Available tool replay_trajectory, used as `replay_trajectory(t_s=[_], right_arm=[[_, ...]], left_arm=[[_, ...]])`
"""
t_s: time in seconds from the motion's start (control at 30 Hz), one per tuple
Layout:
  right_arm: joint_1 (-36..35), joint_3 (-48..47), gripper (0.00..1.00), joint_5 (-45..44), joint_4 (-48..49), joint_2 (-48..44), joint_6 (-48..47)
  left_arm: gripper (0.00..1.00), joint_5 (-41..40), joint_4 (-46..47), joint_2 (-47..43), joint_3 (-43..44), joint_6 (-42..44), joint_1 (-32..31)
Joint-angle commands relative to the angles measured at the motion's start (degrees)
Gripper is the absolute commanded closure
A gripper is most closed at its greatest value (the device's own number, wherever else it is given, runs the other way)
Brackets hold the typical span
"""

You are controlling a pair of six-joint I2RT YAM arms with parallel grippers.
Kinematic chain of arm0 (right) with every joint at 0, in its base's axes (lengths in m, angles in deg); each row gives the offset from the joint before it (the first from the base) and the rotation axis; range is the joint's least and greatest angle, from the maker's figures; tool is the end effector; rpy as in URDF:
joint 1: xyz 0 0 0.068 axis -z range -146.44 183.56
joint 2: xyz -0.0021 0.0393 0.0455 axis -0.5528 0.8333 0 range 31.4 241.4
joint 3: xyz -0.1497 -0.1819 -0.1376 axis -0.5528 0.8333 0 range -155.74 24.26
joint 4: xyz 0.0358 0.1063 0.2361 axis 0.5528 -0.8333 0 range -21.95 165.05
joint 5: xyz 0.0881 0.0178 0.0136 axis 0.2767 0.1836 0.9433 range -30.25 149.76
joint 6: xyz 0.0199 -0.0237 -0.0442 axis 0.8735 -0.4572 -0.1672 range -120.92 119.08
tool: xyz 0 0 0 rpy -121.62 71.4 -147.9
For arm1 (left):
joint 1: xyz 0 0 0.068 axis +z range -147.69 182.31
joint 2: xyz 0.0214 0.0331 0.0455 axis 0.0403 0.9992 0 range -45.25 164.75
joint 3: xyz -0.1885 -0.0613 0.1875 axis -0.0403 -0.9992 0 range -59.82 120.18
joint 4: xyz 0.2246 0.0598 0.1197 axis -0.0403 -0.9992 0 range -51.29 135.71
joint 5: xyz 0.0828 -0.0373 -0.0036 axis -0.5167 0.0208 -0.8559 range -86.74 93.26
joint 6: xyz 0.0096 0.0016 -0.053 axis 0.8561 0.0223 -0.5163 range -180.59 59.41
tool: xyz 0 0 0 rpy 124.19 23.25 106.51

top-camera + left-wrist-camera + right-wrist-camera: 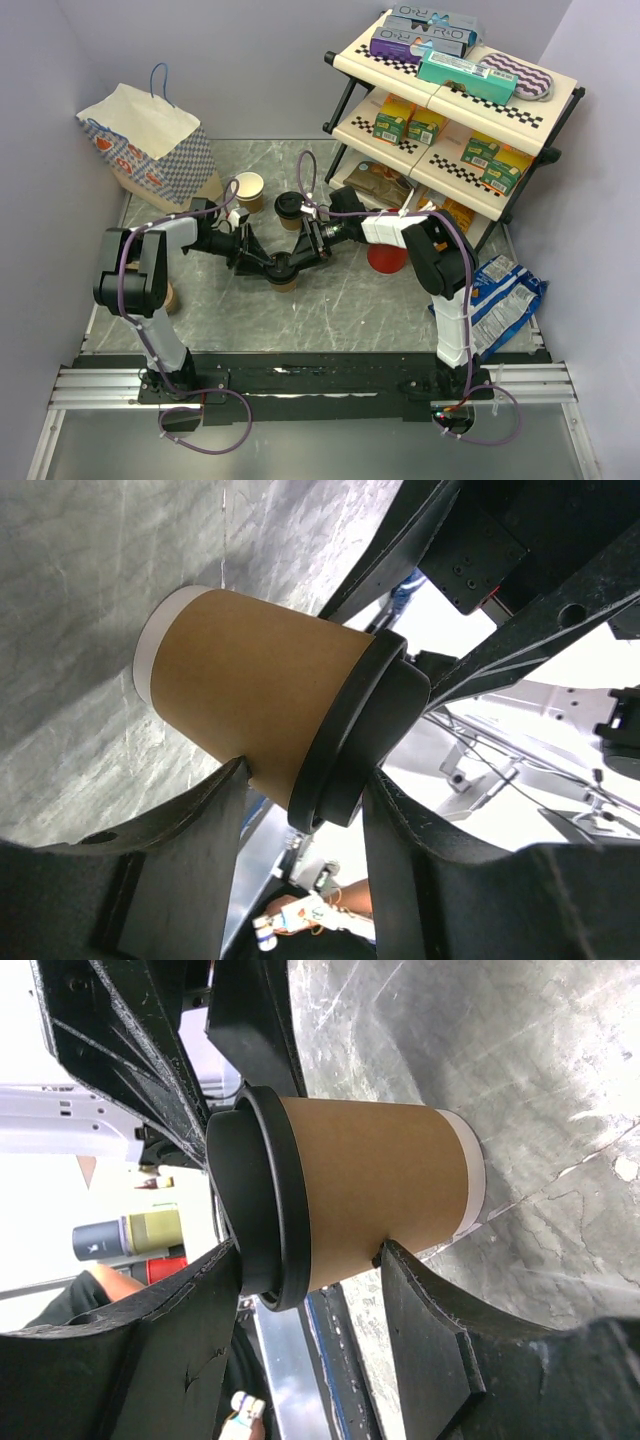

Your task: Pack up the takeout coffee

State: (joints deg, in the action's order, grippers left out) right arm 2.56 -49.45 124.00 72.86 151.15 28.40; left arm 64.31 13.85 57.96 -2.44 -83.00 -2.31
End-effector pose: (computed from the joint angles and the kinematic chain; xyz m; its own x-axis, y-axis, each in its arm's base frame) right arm 0.3466 0.2457 0.1413 -0.9189 -0.3039 -0.2517 -0.3304 0.2436 0.9119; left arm 0.3101 -0.0564 0.1476 -0.9860 -0.1054 0.1289 -0.1634 0.4621 -0.8716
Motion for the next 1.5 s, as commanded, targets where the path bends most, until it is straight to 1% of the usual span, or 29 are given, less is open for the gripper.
replay_trajectory(t_s=[0.0, 0.1, 0.13, 0.27, 0.33, 0.37, 0.4, 0.43, 0.53, 0.57, 0.6, 0.63, 0.7, 0.73, 0.77, 0.8, 0.83, 0.87, 0.9, 0.97, 1.03, 1.07, 1.17, 1.2, 1.27, 1.37, 1.4, 1.43, 1.47], right_arm=[[-1.43, 2.35, 0.38, -11.96, -6.6, 1.9, -5.5], [-1.34, 1.38, 0.39, -10.64, -4.93, -0.46, -6.64], [-1.34, 0.77, 0.38, -10.29, -5.18, -1.35, -8.04], [-0.55, -2.92, 0.29, -9.84, -5.45, -6.87, -12.26], [-0.46, -6.26, 0.23, -9.93, -8.25, -8.03, -16.11], [-0.46, -7.4, 0.22, -9.85, -9.48, -8.64, -17.36], [-0.37, -8.89, 0.19, -10.11, -11.76, -8.91, -18.5], [-0.46, -9.25, 0.18, -10.54, -12.56, -9.17, -20.34], [-0.37, -9.26, 0.14, -12.13, -14.85, -10.14, -22.81], [-0.2, -8.82, 0.13, -12.65, -14.85, -10.93, -23.6], [-0.2, -8.64, 0.13, -13.0, -15.29, -11.46, -24.22], [-0.28, -8.47, 0.13, -13.1, -15.47, -12.85, -25.01], [-0.37, -8.03, 0.12, -13.8, -16.52, -14.44, -27.38], [-0.37, -7.68, 0.12, -14.15, -16.87, -16.1, -28.17], [-0.37, -7.5, 0.12, -15.19, -17.4, -17.08, -28.87], [-0.29, -7.24, 0.12, -15.64, -17.84, -18.04, -30.62], [-0.29, -6.97, 0.12, -16.08, -18.19, -20.23, -31.16], [-0.28, -6.97, 0.12, -16.52, -18.54, -21.12, -32.21], [-0.28, -7.15, 0.12, -17.48, -19.07, -22.0, -32.57], [-0.29, -8.11, 0.13, -18.28, -20.74, -24.46, -34.23], [-0.11, -8.81, 0.13, -19.6, -21.35, -26.48, -35.03], [-0.11, -9.25, 0.13, -19.86, -21.71, -26.93, -35.9], [0.5, -11.18, 0.13, -21.44, -22.24, -27.9, -36.62], [0.85, -11.71, 0.13, -21.53, -22.15, -27.9, -36.44], [1.56, -13.03, 0.13, -21.45, -21.8, -27.98, -35.48], [2.26, -14.79, 0.13, -20.83, -21.1, -27.9, -34.77], [2.35, -15.58, 0.13, -20.66, -20.92, -27.81, -34.51], [2.44, -15.93, 0.13, -20.22, -20.57, -27.81, -34.16], [2.61, -16.2, 0.13, -20.13, -19.87, -27.81, -34.07]], left_arm=[[0.49, -18.34, 5.4, 5.76, -2.54, -2.37, -0.04], [0.51, -17.91, 4.44, 4.8, -0.97, 0.07, -0.12], [0.5, -16.68, 2.87, 2.97, -0.18, 1.22, -0.21], [0.41, -13.78, 4.16, -2.57, 2.72, 3.16, -0.39], [0.26, -13.42, 4.78, -5.29, 3.61, 3.6, -0.39], [0.22, -12.81, 4.87, -5.92, 4.31, 4.21, -0.47], [0.21, -12.98, 4.61, -6.53, 4.75, 4.39, -0.47], [0.15, -12.89, 4.52, -7.58, 4.93, 4.57, -0.47], [0.13, -12.8, 4.7, -10.57, 4.67, 5.36, -0.47], [0.05, -13.24, 4.96, -12.76, 4.14, 5.89, -0.47], [0.01, -13.77, 5.05, -14.26, 3.88, 6.33, -0.47], [0.01, -14.47, 5.4, -15.93, 2.57, 7.11, -0.47], [0.01, -18.59, 7.76, -22.86, -0.15, 7.56, -0.48], [0.01, -20.35, 9.34, -25.85, -4.61, 7.3, -0.56], [0.0, -23.5, 14.32, -32.49, -7.43, 6.86, -0.91], [0.01, -25.53, 16.54, -35.69, -10.25, 6.16, -1.35], [0.01, -28.77, 18.13, -38.59, -14.63, 3.89, -2.4], [0.0, -32.54, 19.19, -43.58, -16.41, 3.0, -4.84], [0.01, -33.45, 21.81, -45.37, -18.08, 2.64, -5.83], [0.01, -32.76, 22.71, -48.1, -21.95, 0.19, -7.06], [0.19, -30.31, 24.29, -48.72, -25.03, -2.97, -7.07], [0.42, -29.43, 24.91, -48.55, -25.91, -3.51, -7.07], [0.88, -26.01, 28.41, -46.54, -28.81, -5.71, -6.98], [0.94, -24.42, 29.82, -45.83, -30.65, -7.1, -6.98], [0.99, -18.71, 35.62, -43.11, -32.24, -8.87, -6.98], [0.99, -13.52, 42.73, -38.54, -34.44, -12.9, -6.89], [0.99, -12.29, 45.1, -37.49, -35.93, -16.66, -6.98], [0.99, -9.75, 53.57, -34.95, -37.16, -19.39, -6.98], [0.99, -8.95, 58.0, -33.45, -38.48, -22.55, -7.24]])
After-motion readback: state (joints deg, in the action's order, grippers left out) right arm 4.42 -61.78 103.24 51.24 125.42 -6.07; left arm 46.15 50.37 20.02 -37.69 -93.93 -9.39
